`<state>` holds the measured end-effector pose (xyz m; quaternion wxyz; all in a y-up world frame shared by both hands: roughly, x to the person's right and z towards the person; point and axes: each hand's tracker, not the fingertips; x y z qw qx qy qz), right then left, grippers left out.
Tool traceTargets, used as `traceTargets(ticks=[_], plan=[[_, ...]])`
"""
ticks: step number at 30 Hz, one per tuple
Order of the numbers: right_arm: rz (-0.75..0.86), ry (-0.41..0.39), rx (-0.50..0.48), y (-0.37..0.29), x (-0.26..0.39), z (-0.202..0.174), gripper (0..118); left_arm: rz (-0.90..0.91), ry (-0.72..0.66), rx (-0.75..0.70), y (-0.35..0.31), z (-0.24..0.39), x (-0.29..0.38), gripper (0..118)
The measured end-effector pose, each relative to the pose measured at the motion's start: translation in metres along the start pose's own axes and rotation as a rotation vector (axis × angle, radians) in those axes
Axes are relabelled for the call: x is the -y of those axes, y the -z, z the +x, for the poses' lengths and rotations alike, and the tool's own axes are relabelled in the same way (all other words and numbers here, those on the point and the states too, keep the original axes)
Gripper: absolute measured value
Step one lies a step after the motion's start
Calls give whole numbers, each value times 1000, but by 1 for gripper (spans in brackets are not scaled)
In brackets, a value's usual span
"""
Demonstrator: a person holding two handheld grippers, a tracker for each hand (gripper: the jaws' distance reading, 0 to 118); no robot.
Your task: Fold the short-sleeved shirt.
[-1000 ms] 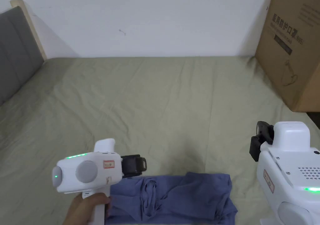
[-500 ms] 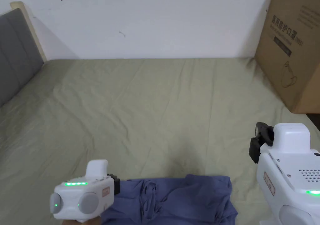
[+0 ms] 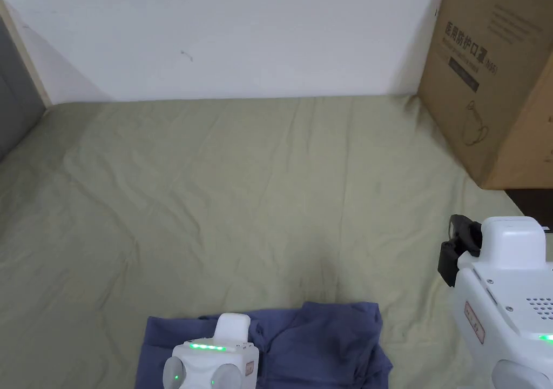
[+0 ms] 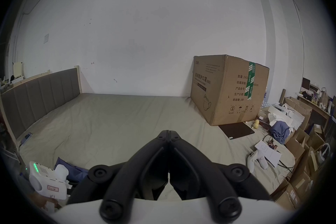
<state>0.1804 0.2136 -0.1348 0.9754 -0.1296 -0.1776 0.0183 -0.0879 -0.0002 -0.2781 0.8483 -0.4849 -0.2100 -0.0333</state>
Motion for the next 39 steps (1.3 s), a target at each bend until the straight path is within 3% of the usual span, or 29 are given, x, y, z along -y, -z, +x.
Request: traceTargets(ticks=[3,9,18,20,21,22,23,24,30,34,37,39], plan=[[-3,1,1,0,0,0,0,-4,-27,23,-8,-10,-3,0],[4,3,-13,0,-3,-7,0,152,-262,197,-69,-63,-28,0],[18,4,-64,1,-8,-34,0,226,-344,278,-116,-161,-46,2],[14,3,-77,3,-9,-39,0,194,-390,308,-111,-180,-41,27],[12,2,-81,3,-9,-41,0,182,-414,318,-108,-188,-38,50],[11,-1,-85,3,-8,-44,0,147,-434,325,-103,-197,-34,83],[8,-5,-87,4,-8,-46,0,112,-455,318,-97,-202,-30,101],[5,-9,-89,5,-8,-48,0,91,-474,317,-92,-206,-26,110],[-17,-24,-92,12,-5,-55,0,19,-491,276,-59,-228,-4,110],[-33,-34,-87,16,-2,-56,0,-30,-489,278,-35,-234,6,102],[-49,-40,-82,19,1,-54,0,-28,-482,274,-28,-226,10,67],[-54,-43,-77,20,2,-54,0,-15,-427,274,-28,-220,9,65]])
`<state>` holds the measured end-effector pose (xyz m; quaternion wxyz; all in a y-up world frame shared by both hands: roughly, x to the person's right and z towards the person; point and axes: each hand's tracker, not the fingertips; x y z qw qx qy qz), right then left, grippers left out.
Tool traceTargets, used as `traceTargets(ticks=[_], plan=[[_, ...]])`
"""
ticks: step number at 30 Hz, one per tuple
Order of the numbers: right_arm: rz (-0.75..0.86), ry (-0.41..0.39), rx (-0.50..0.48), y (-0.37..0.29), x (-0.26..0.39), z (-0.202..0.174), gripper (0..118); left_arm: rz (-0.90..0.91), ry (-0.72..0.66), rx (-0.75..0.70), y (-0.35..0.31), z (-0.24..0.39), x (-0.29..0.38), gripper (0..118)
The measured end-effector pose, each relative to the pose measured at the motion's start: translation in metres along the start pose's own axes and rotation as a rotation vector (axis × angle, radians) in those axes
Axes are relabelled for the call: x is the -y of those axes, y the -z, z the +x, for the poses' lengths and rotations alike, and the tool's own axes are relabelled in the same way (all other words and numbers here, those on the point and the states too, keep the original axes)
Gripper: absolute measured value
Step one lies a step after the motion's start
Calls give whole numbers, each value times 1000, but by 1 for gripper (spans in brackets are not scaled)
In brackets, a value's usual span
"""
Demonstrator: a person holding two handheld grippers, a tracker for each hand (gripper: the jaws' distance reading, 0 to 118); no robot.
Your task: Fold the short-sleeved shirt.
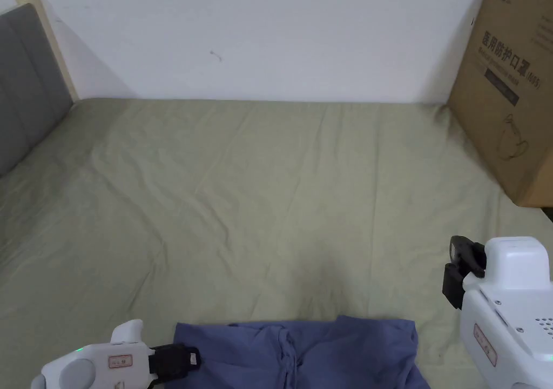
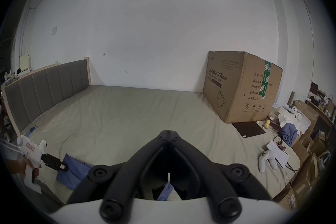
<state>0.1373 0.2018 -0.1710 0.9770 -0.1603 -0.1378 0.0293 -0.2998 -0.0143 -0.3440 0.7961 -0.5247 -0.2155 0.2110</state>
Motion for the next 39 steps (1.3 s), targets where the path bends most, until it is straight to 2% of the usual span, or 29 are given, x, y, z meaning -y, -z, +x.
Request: traceTargets(ticks=[1,3,4,8,13,20,24,31,39], plan=[[-4,0,2,1,0,1,0,-1,9,-11,1,3,0,54],[-5,4,4,1,0,2,0,-12,17,-6,4,7,-2,20],[-6,7,3,1,0,2,0,-13,13,10,3,9,-1,14],[4,9,1,-2,-3,4,0,54,107,-63,-16,31,1,12],[25,13,-7,-7,-8,6,0,89,118,-71,-54,33,-8,9],[47,25,-29,-13,-9,6,0,144,119,-240,-118,3,-21,9],[53,27,-39,-15,-8,6,0,154,131,-249,-137,32,-24,9],[62,39,-46,-17,-9,10,0,131,243,-218,-118,141,-21,9],[62,52,-18,-22,-5,26,0,23,340,-150,-32,219,-6,9]])
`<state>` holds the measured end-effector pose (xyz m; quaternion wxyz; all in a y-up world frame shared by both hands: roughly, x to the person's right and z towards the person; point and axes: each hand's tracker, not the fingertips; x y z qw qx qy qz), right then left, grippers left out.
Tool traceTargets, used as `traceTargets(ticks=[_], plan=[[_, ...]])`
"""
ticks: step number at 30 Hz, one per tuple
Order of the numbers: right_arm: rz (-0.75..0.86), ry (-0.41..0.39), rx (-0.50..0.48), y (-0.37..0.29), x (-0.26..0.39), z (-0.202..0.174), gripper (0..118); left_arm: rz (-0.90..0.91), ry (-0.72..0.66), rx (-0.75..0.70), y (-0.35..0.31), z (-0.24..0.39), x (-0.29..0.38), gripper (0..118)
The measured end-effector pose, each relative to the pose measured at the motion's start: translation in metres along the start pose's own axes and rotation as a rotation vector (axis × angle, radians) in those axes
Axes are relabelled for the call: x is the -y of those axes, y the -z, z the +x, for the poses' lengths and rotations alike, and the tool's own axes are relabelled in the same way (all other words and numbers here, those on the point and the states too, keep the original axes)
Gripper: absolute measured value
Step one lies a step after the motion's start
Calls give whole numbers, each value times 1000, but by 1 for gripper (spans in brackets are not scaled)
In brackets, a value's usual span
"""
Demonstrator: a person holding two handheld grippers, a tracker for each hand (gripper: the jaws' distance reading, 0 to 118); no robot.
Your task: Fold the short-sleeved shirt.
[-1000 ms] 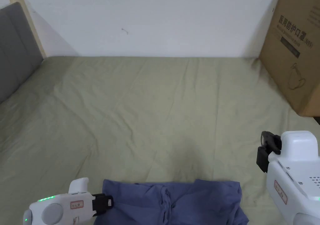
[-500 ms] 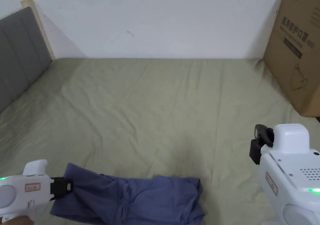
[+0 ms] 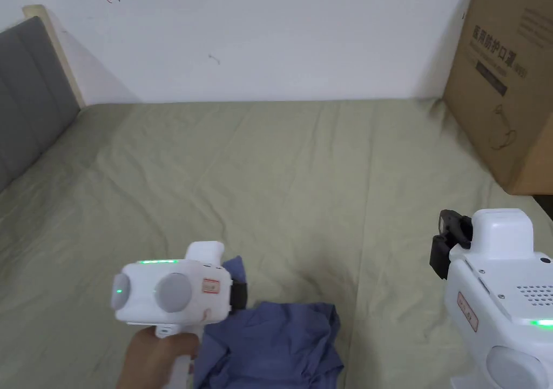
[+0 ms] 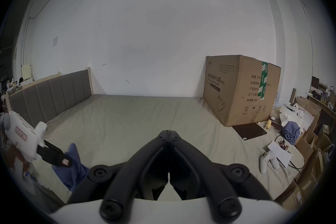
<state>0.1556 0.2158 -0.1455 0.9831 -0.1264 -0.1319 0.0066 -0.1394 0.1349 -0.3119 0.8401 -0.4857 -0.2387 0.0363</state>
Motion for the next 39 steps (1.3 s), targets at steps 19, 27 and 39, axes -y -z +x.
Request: traceTargets(ticks=[19,27,39], plan=[[-19,-28,70,-8,6,29,0,-179,-4,96,120,86,51,65],[-8,2,65,-11,3,29,0,154,45,107,29,70,26,90],[-4,3,33,-10,1,21,0,305,61,-31,29,19,59,0]])
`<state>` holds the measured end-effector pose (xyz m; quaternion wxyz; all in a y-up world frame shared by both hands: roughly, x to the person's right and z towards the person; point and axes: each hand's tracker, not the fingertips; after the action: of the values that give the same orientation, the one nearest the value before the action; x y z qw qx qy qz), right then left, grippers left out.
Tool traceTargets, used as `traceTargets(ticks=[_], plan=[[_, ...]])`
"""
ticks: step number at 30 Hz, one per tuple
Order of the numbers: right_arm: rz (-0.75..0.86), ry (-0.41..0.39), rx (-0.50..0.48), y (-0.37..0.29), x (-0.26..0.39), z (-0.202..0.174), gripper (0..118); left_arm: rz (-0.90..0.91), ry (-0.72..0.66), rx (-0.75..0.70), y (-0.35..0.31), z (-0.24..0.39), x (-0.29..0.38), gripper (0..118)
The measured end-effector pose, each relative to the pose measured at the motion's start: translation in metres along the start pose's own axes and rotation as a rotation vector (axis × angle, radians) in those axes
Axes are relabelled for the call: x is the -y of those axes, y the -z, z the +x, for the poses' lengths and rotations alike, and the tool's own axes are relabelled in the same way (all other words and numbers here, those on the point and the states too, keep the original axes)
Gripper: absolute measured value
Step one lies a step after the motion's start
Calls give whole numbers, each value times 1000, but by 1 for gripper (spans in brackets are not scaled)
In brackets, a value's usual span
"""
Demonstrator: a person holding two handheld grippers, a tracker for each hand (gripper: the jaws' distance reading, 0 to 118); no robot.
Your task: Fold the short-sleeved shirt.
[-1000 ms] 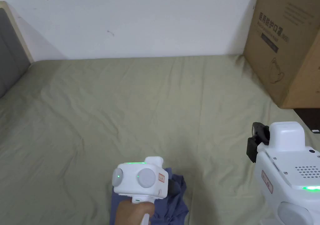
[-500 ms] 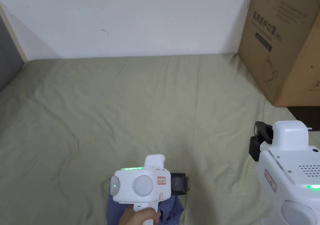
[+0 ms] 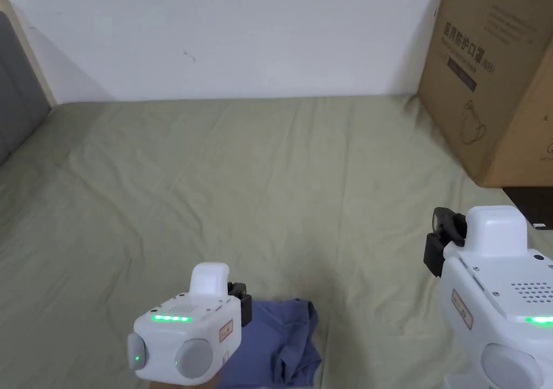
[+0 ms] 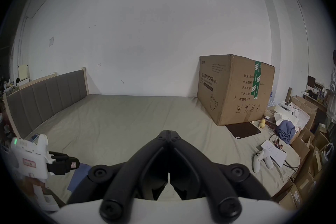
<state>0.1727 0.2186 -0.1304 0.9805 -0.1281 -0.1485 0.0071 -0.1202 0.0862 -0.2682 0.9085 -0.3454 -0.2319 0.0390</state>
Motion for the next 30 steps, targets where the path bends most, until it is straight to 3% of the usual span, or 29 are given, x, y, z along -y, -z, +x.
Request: traceTargets(ticks=[11,20,30], plan=[[-16,4,20,1,5,13,0,-208,103,43,44,31,61,0],[-35,5,62,5,12,30,0,-225,147,66,63,64,73,0],[-46,14,41,8,14,19,0,-282,224,16,76,74,81,0]])
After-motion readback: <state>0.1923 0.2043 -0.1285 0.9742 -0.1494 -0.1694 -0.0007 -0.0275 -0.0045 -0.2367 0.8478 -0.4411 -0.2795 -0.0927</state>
